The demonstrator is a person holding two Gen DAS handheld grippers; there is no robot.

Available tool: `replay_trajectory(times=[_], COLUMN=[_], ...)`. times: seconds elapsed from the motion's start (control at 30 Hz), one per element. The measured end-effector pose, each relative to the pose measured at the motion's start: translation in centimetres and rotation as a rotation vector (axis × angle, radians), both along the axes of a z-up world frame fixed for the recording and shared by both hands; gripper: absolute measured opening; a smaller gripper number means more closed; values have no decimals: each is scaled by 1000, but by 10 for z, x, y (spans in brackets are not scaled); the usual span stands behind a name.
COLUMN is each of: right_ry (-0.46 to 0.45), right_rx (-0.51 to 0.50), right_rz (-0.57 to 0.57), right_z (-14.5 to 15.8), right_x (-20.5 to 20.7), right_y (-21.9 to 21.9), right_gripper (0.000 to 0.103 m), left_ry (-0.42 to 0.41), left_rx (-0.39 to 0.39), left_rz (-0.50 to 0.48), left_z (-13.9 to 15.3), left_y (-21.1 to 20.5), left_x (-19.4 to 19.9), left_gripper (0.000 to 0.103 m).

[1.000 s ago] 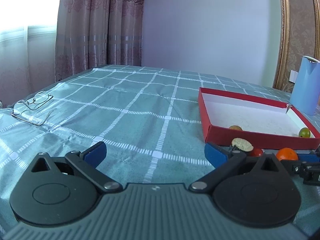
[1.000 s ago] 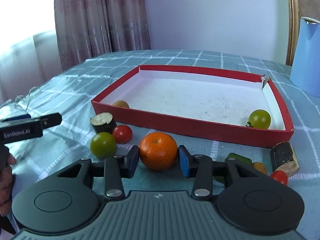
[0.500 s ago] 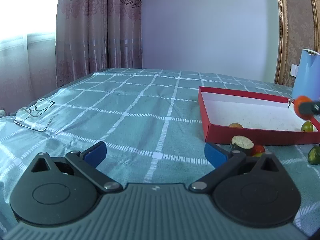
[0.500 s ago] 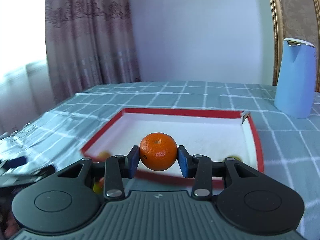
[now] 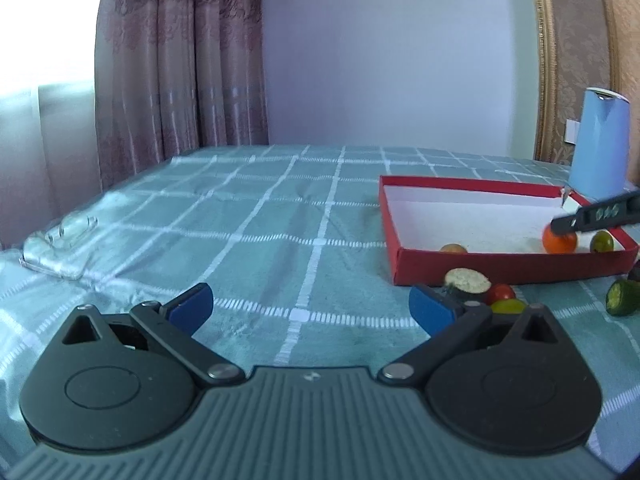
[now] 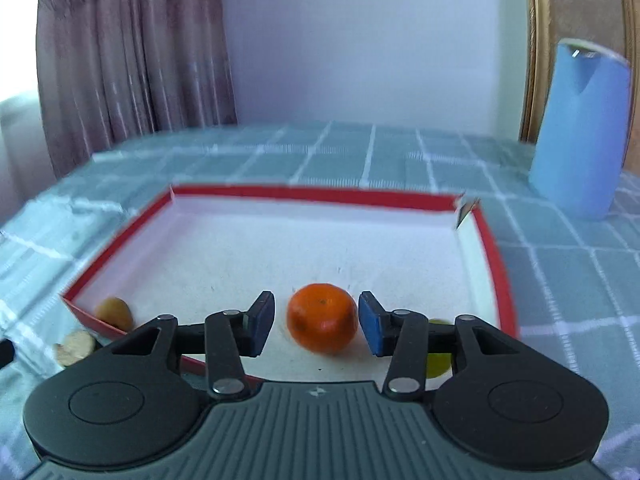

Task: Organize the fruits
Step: 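Place the orange inside the red tray and release it, then grasp the large green tomato with the left gripper and lift it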

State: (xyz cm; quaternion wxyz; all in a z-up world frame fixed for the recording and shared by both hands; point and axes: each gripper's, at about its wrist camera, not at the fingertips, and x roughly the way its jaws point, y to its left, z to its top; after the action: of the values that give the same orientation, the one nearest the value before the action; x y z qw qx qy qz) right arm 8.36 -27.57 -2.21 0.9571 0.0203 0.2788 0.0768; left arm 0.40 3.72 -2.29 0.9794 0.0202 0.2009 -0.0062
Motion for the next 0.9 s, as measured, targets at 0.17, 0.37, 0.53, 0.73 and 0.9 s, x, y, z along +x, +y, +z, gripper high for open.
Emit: replay_trajectory(times=[0.17,0.37,0.53,0.73,0.9], right_ry=[-166,-196,-193,-183,-186], right_rx=[32,54,98,180,204], right_rz=[-31,-130,-158,-160,-149], right_z=[18,7,-9,-20,-22], right_x=[-61,-108,-122,-120,-122], right_y=[-38,-91,-113,-128,-131], right_gripper=[71,71,71,71,71], left_ry=[-39,-20,42,152,184], left_rx=[41,112,126,88,80], left_rz=[-147,-259,-277,-239,-235], left_z=[11,9,2,-6,-4], left_y=[-29,-75,-95,-95,-99], left_x=[-21,-22,-13,4,12], left_gripper=[103,103,96,85,68])
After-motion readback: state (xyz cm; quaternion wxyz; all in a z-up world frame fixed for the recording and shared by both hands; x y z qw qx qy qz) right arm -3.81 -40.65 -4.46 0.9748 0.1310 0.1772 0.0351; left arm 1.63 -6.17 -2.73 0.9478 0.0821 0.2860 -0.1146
